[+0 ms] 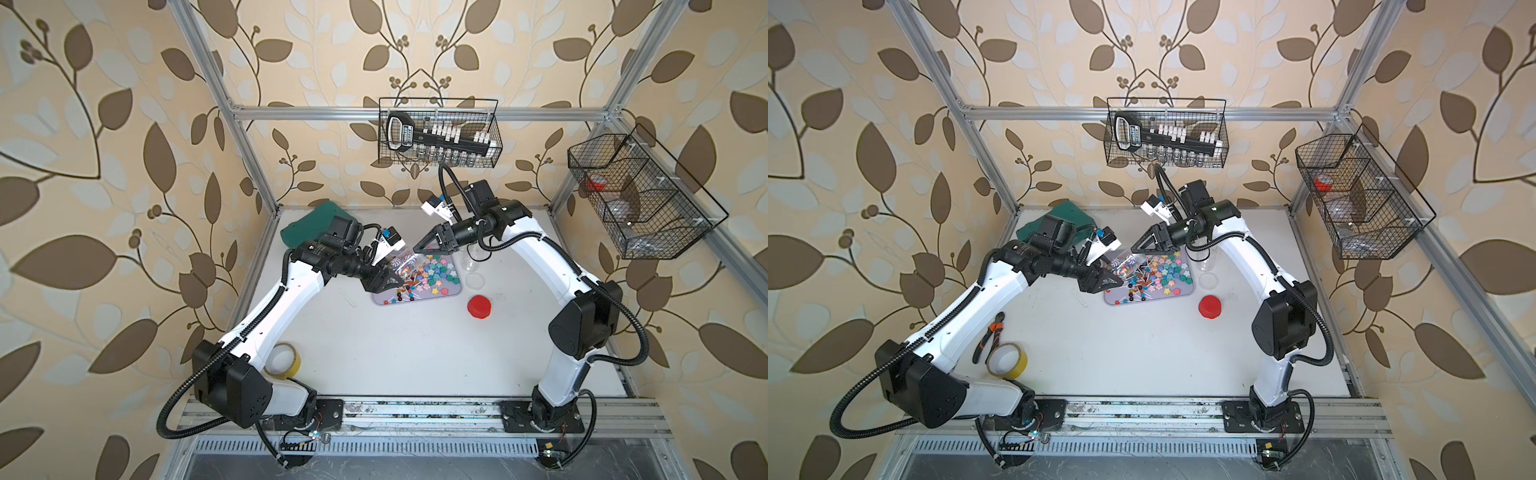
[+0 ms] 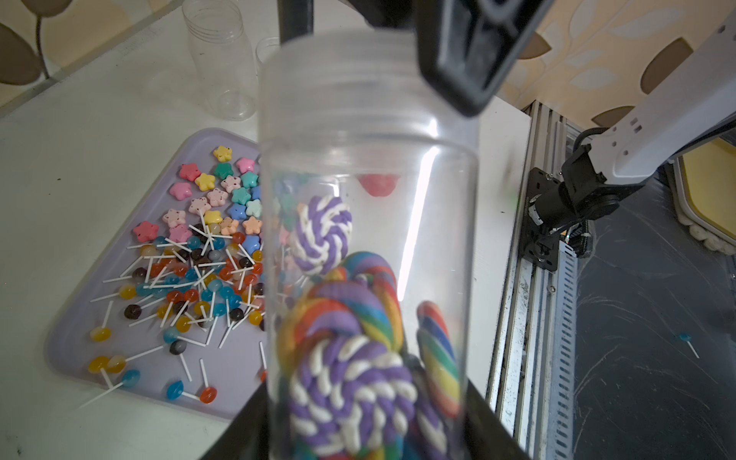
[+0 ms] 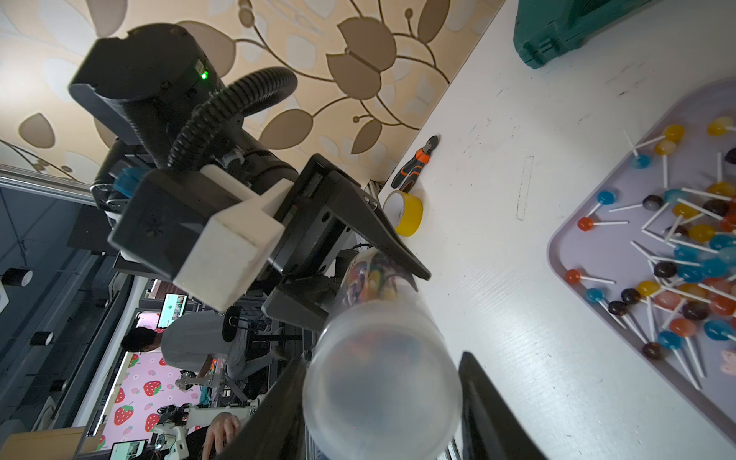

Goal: Pour the candies out of the jar
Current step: Unscrew the lid from the jar.

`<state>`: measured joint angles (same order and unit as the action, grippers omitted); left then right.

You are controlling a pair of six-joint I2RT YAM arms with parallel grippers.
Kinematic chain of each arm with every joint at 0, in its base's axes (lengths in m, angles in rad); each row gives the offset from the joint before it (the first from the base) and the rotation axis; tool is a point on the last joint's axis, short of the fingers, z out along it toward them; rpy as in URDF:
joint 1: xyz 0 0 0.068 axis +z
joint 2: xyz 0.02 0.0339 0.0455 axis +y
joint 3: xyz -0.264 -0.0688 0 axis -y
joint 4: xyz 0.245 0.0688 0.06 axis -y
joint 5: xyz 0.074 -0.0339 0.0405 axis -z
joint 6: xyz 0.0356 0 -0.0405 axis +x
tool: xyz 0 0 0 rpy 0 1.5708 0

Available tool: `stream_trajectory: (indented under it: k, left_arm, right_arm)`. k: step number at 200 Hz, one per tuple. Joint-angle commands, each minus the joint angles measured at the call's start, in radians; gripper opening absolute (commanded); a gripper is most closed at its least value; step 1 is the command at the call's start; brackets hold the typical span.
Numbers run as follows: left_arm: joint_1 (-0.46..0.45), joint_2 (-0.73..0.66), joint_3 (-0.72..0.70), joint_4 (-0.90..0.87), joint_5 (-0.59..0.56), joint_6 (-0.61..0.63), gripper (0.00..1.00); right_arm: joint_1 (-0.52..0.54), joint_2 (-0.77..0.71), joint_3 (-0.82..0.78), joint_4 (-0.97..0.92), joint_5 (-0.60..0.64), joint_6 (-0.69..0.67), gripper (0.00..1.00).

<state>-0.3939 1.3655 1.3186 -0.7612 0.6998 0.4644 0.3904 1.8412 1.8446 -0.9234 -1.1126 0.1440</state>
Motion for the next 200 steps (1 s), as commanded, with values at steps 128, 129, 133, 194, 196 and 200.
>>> stream_trajectory:
  k: [128, 129, 133, 194, 196, 200]
  left_arm:
    - [-0.006, 0.005, 0.009, 0.162, 0.224, -0.090, 0.22]
    - [-0.006, 0.006, 0.010, 0.163, 0.225, -0.092, 0.22]
    - [-0.006, 0.007, 0.011, 0.164, 0.227, -0.093, 0.22]
    - [-0.006, 0.022, 0.026, 0.180, 0.266, -0.117, 0.21]
    - [-0.006, 0.022, 0.026, 0.179, 0.266, -0.117, 0.21]
    - [-0.006, 0.022, 0.027, 0.180, 0.268, -0.117, 0.21]
  right_arm:
    - [0.005, -0.077, -0.126, 0.066, -0.101, -0.142, 0.38]
    - [0.005, -0.077, -0.126, 0.066, -0.101, -0.143, 0.38]
    - [0.005, -0.077, -0.128, 0.066, -0.102, -0.150, 0.38]
    - [0.005, -0.120, -0.197, 0.069, -0.211, -0.369, 0.35]
    - [0.005, -0.123, -0.201, 0.069, -0.222, -0.383, 0.35]
    - [0.005, -0.130, -0.209, 0.069, -0.255, -0.412, 0.35]
